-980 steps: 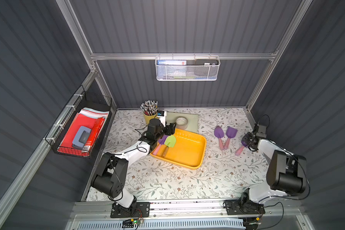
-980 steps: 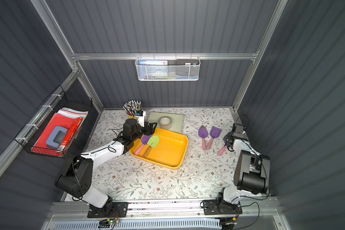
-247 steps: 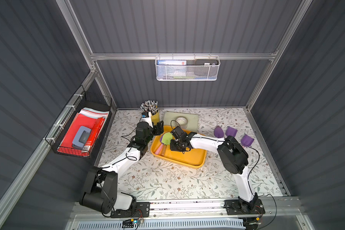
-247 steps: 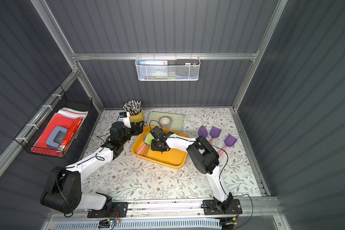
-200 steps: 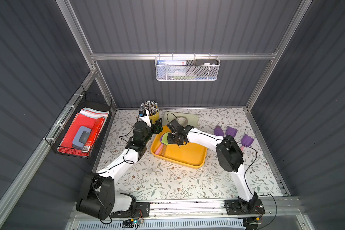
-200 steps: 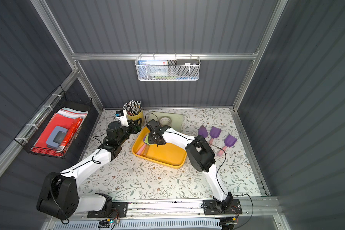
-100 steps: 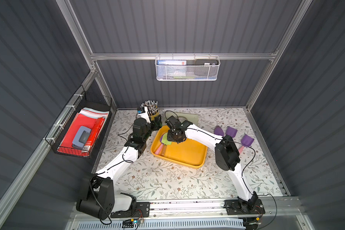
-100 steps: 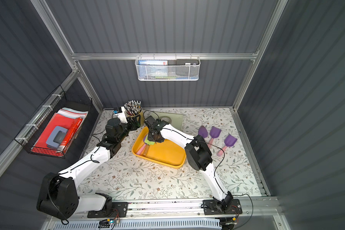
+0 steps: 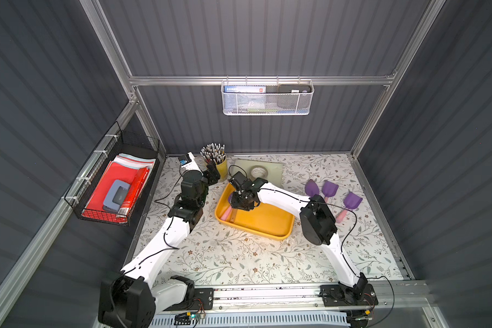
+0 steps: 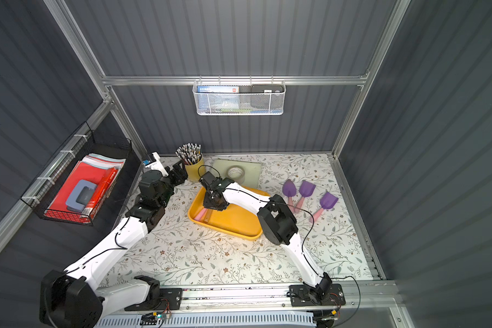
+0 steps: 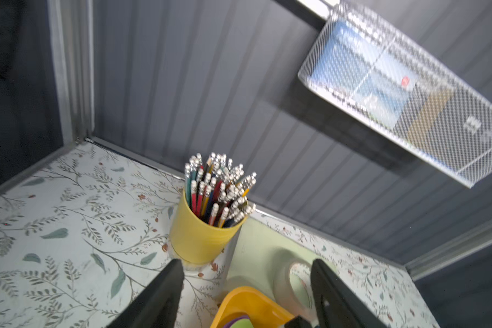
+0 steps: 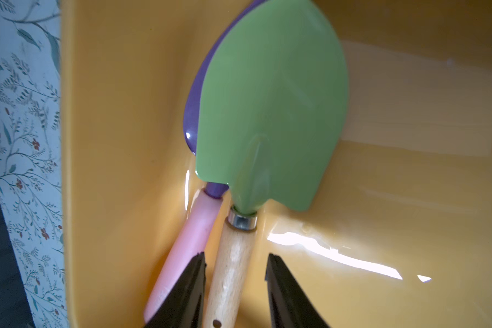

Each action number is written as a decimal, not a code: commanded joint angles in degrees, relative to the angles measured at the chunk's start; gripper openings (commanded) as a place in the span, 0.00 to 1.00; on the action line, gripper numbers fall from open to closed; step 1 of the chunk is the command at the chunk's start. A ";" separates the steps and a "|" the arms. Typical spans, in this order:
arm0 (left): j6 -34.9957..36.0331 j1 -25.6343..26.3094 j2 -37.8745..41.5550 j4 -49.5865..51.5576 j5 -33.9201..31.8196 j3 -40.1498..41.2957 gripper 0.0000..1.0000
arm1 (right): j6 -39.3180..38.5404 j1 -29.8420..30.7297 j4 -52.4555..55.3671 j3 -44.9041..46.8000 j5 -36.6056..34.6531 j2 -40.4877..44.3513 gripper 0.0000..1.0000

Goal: Take the shovel out of the storage box
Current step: Pick up the shovel from the storage box.

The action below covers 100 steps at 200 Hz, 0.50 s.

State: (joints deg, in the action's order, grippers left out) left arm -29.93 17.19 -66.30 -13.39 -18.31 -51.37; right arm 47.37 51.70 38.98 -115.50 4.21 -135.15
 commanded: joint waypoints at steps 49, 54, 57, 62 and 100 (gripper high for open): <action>-1.00 -0.70 4.31 2.84 -5.84 -2.02 0.75 | -0.26 0.78 1.94 -5.35 -0.95 -3.89 0.41; -0.97 -0.75 4.14 2.84 -5.70 -1.97 0.75 | -0.33 0.72 2.26 -5.85 -0.96 -4.33 0.41; -1.00 -0.75 4.07 2.74 -5.68 -1.95 0.75 | -0.34 0.69 2.67 -6.26 -0.96 -4.67 0.41; -0.95 -0.75 4.03 2.75 -5.57 -1.99 0.75 | -0.48 0.64 3.43 -7.11 -0.99 -5.20 0.41; -0.51 -0.75 3.75 2.01 -4.90 -1.10 0.75 | -1.15 0.50 7.51 -9.75 -2.61 -7.22 0.41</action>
State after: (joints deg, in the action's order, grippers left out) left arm -30.59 16.78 -62.50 -11.57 -23.22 -52.36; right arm 46.94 52.25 42.24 -124.38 3.25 -140.79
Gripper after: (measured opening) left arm 0.746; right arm 0.407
